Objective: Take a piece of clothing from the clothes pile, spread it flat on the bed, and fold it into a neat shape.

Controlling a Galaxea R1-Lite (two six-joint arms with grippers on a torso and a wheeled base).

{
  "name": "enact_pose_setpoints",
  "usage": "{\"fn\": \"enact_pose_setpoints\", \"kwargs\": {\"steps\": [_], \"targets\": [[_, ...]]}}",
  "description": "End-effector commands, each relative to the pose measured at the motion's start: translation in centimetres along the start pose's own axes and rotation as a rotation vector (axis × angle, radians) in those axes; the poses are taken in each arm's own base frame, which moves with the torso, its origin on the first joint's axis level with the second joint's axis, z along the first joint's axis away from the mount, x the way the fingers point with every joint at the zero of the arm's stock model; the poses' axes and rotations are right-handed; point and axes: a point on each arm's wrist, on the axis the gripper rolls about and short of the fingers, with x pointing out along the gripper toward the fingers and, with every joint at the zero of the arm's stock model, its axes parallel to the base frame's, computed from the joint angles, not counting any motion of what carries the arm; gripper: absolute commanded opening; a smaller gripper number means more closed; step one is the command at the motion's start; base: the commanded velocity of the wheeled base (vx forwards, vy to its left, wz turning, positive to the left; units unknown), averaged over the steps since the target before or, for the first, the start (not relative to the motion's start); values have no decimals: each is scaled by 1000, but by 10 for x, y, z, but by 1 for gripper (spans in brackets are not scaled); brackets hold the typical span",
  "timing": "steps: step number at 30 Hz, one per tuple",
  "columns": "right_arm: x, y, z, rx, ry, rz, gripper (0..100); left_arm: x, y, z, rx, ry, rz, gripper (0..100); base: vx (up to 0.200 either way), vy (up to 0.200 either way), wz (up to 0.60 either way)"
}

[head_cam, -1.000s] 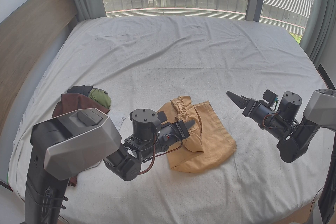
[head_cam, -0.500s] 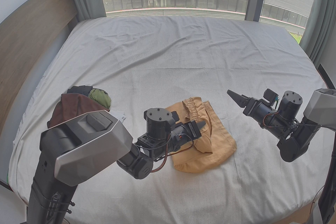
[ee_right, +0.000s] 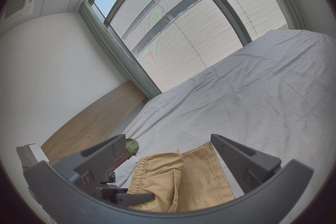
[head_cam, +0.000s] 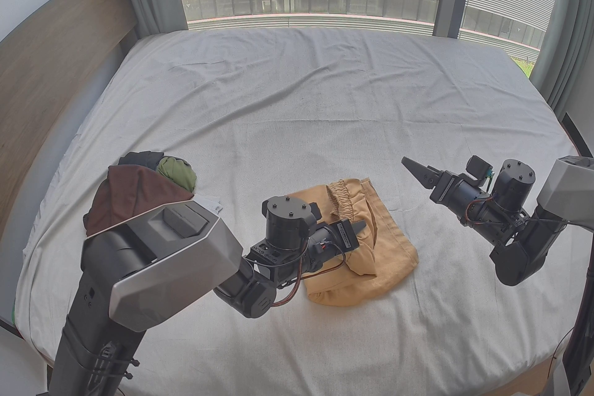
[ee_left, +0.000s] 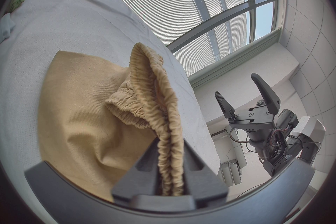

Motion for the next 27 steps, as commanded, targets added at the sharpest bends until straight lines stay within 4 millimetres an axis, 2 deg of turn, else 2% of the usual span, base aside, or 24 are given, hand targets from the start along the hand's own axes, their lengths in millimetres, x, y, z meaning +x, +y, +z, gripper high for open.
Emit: {"fn": "enact_pose_setpoints", "kwargs": {"steps": [1, 2, 3, 14, 23, 25, 27], "targets": [[0, 1, 0, 0, 0, 3, 100, 1, 3, -2, -3, 8, 9, 0, 0, 0, 0], [0, 1, 0, 0, 0, 3, 100, 0, 3, -2, -4, 11, 12, 0, 0, 0, 0], [0, 1, 0, 0, 0, 3, 100, 0, 4, -3, -5, 12, 14, 100, 0, 0, 0], [0, 0, 0, 1, 1, 0, 100, -3, 7, -6, 21, -17, 58, 100, 0, 0, 0], [-1, 0, -4, 4, 17, -2, 100, -28, 19, -9, 33, -22, 94, 100, 0, 0, 0], [-1, 0, -4, 4, 17, -2, 100, -28, 19, -9, 33, -22, 94, 100, 0, 0, 0], [-2, -1, -8, 10, 35, -12, 100, -40, 22, -8, 39, -22, 109, 100, 0, 0, 0]]}}
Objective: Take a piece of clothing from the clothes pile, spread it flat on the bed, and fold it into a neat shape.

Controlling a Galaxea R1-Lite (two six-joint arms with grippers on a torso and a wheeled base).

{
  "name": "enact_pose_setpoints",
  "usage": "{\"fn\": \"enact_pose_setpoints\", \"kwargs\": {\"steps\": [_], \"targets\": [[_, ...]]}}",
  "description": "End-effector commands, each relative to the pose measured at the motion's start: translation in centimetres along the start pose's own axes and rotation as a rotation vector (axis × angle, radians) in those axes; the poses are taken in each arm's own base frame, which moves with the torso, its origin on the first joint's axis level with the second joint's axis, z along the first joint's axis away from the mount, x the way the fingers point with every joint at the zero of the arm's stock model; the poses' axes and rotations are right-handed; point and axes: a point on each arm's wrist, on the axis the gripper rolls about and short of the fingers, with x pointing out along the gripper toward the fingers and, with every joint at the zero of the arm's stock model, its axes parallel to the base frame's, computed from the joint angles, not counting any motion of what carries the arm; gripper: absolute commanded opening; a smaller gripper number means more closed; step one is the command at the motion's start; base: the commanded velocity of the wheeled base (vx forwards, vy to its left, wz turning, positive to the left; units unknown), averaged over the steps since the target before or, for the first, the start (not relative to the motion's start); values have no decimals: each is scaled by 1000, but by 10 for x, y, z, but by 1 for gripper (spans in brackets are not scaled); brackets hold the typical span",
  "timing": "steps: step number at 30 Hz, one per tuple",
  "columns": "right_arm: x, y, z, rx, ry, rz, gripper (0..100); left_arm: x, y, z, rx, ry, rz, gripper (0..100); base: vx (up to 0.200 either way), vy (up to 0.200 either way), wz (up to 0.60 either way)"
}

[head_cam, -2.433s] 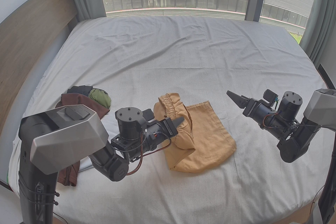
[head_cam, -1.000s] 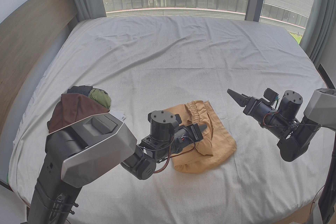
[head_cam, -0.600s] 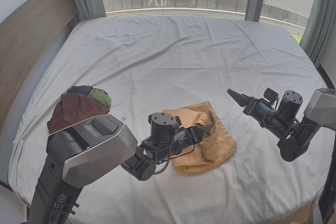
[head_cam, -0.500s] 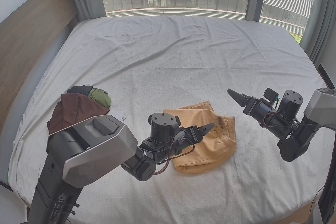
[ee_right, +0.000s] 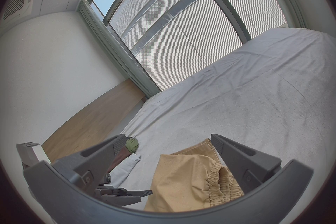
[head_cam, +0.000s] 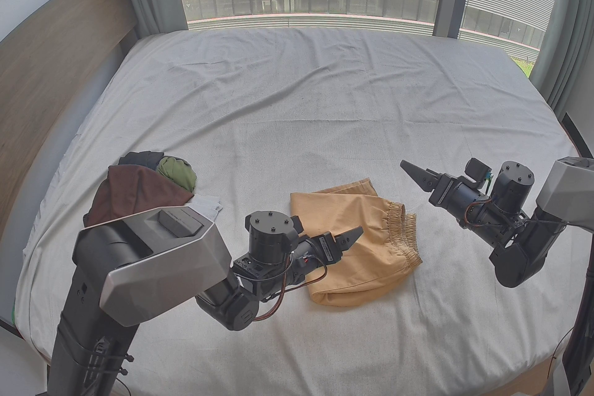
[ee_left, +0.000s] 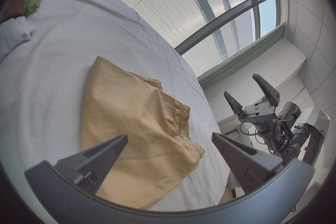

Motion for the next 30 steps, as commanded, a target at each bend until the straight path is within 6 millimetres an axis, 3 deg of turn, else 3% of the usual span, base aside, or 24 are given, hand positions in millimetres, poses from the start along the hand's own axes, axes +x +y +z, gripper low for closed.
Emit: {"fn": "enact_pose_setpoints", "kwargs": {"steps": [1, 6, 17, 23, 25, 26, 30], "targets": [[-2, -2, -6, 10, 35, -17, 100, -19, 3, 3, 3, 4, 25, 100, 0, 0, 0], [-2, -7, -14, 27, 84, -46, 100, -42, 2, 16, -1, -18, 40, 100, 0, 0, 0], [-2, -9, -27, 40, 126, -56, 100, -89, 27, 38, -8, -119, 83, 100, 0, 0, 0], [-2, -9, -33, 45, 147, -58, 100, -135, 45, 42, 20, -126, 103, 100, 0, 0, 0], [-2, -9, -34, 46, 149, -58, 100, -137, 45, 42, 21, -121, 106, 100, 0, 0, 0], [-4, -10, -36, 51, 167, -68, 100, -151, 48, 45, 25, -113, 121, 100, 0, 0, 0], [-8, -11, -42, 39, 202, -82, 100, -167, 49, 53, 15, -121, 123, 100, 0, 0, 0]]}}
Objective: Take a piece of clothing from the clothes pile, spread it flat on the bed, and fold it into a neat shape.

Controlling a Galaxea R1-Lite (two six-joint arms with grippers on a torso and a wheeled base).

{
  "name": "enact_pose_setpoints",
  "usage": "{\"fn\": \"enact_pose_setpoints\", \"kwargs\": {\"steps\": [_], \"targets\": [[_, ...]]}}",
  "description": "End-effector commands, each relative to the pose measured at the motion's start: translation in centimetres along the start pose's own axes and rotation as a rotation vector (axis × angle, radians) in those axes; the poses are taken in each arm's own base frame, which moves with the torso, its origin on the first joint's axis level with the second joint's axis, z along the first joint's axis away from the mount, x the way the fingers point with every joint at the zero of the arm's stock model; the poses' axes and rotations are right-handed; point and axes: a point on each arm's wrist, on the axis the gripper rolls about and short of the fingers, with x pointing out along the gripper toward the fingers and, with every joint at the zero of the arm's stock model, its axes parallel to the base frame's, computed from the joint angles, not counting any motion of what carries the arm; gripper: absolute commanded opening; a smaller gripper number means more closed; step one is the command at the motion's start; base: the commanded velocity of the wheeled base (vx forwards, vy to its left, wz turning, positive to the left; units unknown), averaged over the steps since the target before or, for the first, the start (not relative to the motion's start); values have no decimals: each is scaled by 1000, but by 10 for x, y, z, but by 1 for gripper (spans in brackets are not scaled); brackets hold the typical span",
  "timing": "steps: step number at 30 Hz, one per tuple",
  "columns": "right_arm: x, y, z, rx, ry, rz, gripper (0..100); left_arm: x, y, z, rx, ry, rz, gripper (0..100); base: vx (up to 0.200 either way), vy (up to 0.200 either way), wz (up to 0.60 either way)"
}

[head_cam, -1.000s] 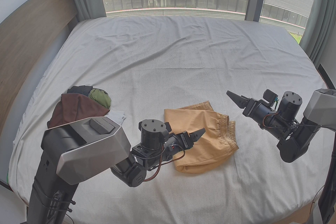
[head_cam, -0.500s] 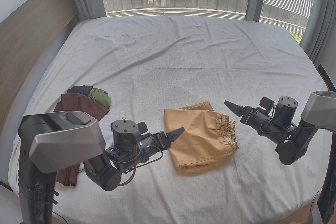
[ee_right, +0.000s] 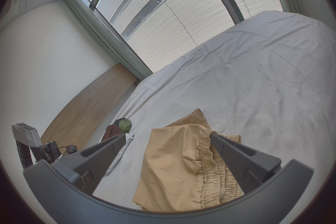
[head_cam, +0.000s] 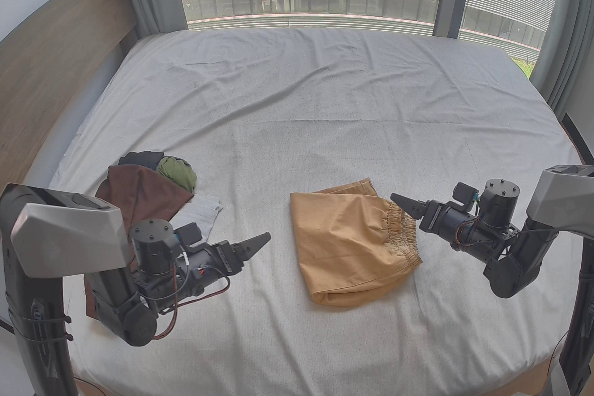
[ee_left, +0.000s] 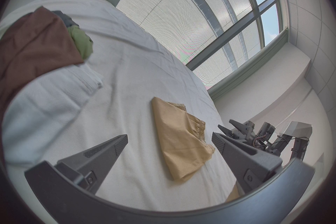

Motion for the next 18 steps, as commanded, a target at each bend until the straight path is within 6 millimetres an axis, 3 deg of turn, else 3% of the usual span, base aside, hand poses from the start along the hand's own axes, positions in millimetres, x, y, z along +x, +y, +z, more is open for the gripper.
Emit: {"fn": "enact_pose_setpoints", "kwargs": {"steps": [1, 8, 18], "targets": [[-3, -2, -9, -12, 38, -15, 100, -26, 5, 19, 2, -37, 18, 100, 0, 0, 0], [-3, -4, -14, -8, 77, -34, 100, -38, 23, 26, 100, -40, 66, 100, 0, 0, 0], [-2, -30, -32, -11, 171, -122, 100, -44, 31, 9, 210, 44, 91, 100, 0, 0, 0]]}}
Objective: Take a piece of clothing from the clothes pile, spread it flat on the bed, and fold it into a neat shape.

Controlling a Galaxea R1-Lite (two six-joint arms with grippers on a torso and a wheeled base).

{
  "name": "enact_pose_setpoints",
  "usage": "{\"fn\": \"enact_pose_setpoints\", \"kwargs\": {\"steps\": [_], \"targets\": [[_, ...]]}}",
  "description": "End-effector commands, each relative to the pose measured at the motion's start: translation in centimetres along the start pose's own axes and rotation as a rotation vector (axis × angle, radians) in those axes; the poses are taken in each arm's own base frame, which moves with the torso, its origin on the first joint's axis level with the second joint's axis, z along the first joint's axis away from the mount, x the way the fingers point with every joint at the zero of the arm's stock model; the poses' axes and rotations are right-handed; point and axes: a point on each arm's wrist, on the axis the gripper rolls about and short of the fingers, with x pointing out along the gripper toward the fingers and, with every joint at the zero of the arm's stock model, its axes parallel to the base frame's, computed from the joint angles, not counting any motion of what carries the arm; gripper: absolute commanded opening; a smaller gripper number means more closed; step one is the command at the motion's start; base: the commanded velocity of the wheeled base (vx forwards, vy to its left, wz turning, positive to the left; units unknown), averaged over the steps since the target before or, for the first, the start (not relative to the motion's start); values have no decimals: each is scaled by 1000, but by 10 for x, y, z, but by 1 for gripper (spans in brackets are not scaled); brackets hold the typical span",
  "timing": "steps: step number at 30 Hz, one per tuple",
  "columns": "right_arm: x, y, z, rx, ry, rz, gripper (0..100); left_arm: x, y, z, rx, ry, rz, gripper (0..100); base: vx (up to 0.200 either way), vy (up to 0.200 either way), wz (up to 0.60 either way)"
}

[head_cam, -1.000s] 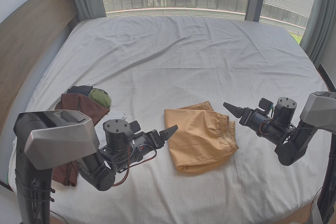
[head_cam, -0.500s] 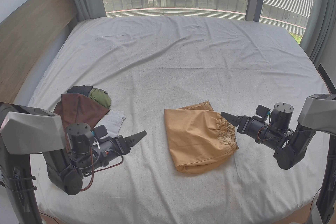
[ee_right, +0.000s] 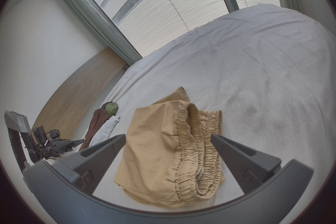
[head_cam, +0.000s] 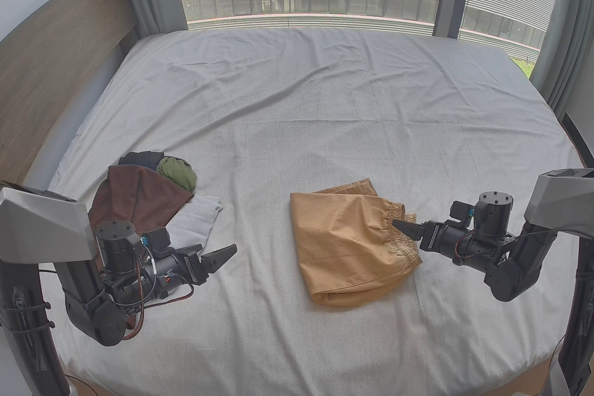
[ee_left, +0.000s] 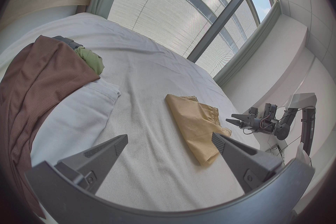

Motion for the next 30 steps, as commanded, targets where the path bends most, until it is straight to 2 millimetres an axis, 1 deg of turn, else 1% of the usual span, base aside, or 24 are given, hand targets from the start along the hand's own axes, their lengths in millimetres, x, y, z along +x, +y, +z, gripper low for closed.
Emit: {"fn": "enact_pose_setpoints", "kwargs": {"steps": [1, 16, 25, 30], "targets": [[6, -12, -13, 16, 37, -32, 100, 1, 4, -8, -4, 31, 13, 100, 0, 0, 0], [17, -27, -37, 47, 121, -72, 100, 6, 9, -20, -20, 72, 25, 100, 0, 0, 0], [24, -40, -52, 64, 158, -96, 100, 8, 9, -23, -22, 83, 22, 100, 0, 0, 0], [28, -42, -56, 65, 164, -97, 100, 8, 9, -23, -22, 83, 22, 100, 0, 0, 0]]}}
